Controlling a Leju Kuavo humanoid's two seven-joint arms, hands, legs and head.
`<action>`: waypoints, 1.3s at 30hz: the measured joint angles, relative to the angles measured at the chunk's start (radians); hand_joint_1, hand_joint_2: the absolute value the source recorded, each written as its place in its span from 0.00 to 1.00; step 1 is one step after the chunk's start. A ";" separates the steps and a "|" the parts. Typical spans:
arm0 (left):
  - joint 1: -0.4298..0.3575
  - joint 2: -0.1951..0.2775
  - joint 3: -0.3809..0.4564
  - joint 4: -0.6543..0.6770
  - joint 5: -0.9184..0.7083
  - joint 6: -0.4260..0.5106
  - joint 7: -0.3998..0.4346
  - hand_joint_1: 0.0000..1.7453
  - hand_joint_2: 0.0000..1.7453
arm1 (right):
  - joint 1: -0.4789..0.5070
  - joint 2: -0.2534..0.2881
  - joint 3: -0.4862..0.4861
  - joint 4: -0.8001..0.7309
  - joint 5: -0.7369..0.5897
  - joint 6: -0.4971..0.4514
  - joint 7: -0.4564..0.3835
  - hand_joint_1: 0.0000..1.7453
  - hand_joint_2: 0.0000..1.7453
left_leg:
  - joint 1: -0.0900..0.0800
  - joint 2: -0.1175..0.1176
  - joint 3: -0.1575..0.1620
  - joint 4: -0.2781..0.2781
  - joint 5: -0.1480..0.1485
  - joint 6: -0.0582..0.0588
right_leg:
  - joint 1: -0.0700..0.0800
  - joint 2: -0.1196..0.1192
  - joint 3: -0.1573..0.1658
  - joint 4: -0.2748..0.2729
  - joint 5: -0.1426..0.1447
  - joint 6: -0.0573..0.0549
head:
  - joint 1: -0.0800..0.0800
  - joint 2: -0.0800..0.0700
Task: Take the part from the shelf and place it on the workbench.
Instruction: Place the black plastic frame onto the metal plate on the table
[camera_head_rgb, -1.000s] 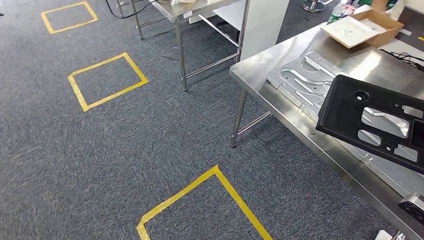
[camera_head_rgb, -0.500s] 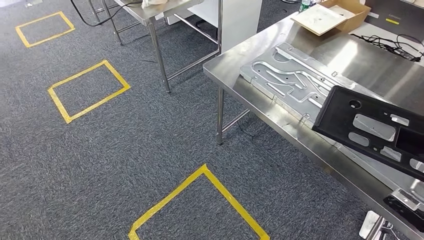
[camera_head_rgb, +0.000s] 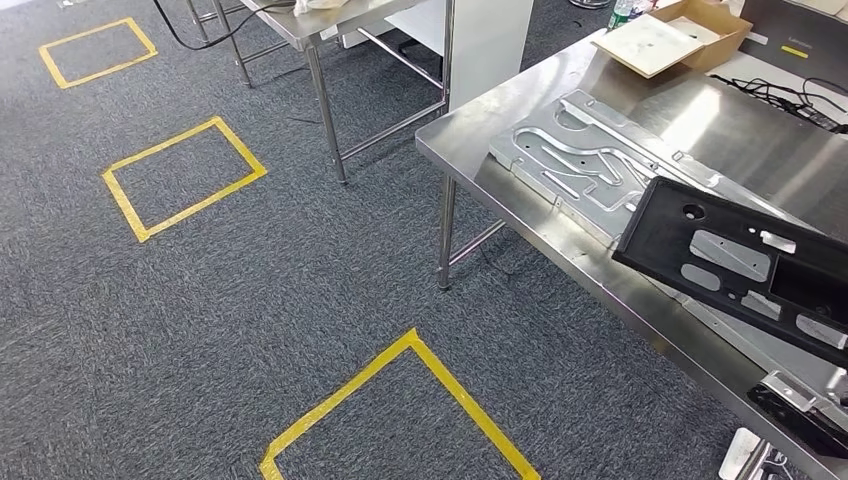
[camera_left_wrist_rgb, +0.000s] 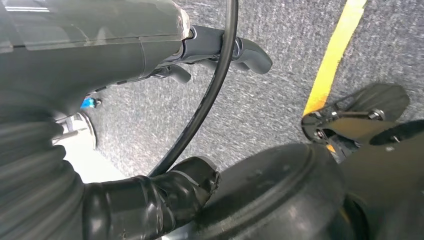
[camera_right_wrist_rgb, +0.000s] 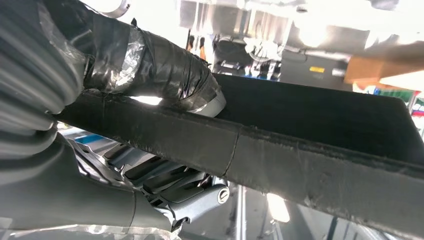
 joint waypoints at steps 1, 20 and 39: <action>0.001 -0.001 0.000 0.000 0.000 0.000 -0.001 0.00 1.00 | -0.001 0.000 0.005 0.004 0.000 0.000 0.000 1.00 1.00 | 0.004 -0.001 0.000 0.006 -0.005 -0.007 | -0.007 0.000 -0.010 0.011 0.010 0.009 | 0.000 0.000; 0.015 0.009 0.003 0.000 0.011 0.000 -0.016 0.00 1.00 | -0.035 -0.014 0.071 0.036 -0.001 0.003 0.009 1.00 1.00 | -0.071 -0.073 -0.186 0.215 -0.012 0.061 | 0.030 0.040 0.120 -0.157 0.026 -0.069 | 0.002 0.000; 0.011 0.003 0.011 0.001 0.011 -0.003 -0.016 0.00 1.00 | -0.056 -0.016 0.106 0.079 0.010 0.002 0.019 1.00 1.00 | -0.029 -0.054 -0.013 0.102 -0.078 -0.012 | 0.004 0.000 0.060 -0.157 0.084 -0.029 | 0.009 0.000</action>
